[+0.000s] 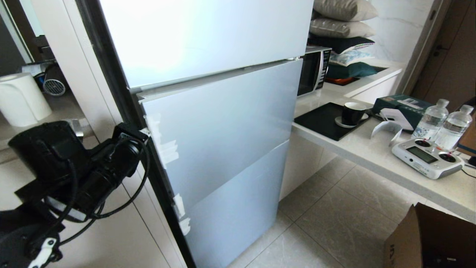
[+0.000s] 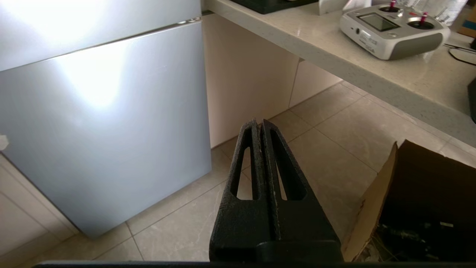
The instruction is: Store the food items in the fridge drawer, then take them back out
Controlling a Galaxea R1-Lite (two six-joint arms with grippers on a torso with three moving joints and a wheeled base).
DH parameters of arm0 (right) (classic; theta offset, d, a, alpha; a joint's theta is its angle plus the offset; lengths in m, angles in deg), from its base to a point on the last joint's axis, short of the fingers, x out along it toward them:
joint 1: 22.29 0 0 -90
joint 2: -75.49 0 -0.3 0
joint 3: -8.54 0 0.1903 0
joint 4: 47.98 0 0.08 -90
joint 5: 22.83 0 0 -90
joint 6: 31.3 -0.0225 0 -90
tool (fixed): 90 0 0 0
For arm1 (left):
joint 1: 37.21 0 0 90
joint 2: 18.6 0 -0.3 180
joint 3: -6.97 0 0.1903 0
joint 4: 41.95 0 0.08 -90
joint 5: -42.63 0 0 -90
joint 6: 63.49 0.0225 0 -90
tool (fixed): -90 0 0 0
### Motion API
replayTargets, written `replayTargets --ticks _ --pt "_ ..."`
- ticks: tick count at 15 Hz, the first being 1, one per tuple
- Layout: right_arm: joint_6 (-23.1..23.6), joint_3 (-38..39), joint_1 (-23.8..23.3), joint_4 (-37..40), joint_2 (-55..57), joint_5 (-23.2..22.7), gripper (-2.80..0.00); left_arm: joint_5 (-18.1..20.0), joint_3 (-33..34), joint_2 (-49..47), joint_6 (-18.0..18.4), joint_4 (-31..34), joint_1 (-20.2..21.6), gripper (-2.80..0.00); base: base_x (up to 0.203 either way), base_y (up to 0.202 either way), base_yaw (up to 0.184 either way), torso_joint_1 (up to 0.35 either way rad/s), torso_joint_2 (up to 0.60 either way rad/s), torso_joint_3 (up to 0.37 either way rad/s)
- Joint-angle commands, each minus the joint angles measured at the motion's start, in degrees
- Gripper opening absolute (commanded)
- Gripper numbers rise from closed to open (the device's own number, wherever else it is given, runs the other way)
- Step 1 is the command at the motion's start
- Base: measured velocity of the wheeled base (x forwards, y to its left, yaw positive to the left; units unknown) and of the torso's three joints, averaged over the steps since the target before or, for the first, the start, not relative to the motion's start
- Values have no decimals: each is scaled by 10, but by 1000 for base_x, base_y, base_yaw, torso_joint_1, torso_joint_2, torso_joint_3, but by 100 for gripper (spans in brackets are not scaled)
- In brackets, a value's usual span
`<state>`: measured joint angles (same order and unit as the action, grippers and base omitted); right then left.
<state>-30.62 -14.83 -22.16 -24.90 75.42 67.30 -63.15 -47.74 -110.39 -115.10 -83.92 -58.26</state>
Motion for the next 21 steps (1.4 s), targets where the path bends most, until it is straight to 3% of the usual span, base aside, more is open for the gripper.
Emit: replayTargets --ticks 1,5,9,10,13,15,19,21 --pt "0 0 0 0 0 0 -280 -3 30 52 -1 -4 -35 -280 0 0 0 0 0 0" --pt "0 0 0 -1 0 0 -280 -2 64 83 30 -4 -96 -280 0 0 0 0 0 0" --pt "0 0 0 0 0 0 -280 1 92 109 31 -4 -164 -280 0 0 0 0 0 0" --pt "0 0 0 -1 1 0 -280 23 108 119 31 -4 -182 -280 0 0 0 0 0 0" --pt "0 0 0 -1 0 0 -280 141 167 163 31 -2 -212 -280 0 0 0 0 0 0" --pt "0 0 0 -1 0 0 -280 144 158 213 33 -2 -173 -280 0 0 0 0 0 0" --pt "0 0 0 0 0 0 -280 151 111 241 54 14 61 -280 0 0 0 0 0 0" --pt "0 0 0 0 0 0 -280 157 98 210 76 19 101 -280 0 0 0 0 0 0"
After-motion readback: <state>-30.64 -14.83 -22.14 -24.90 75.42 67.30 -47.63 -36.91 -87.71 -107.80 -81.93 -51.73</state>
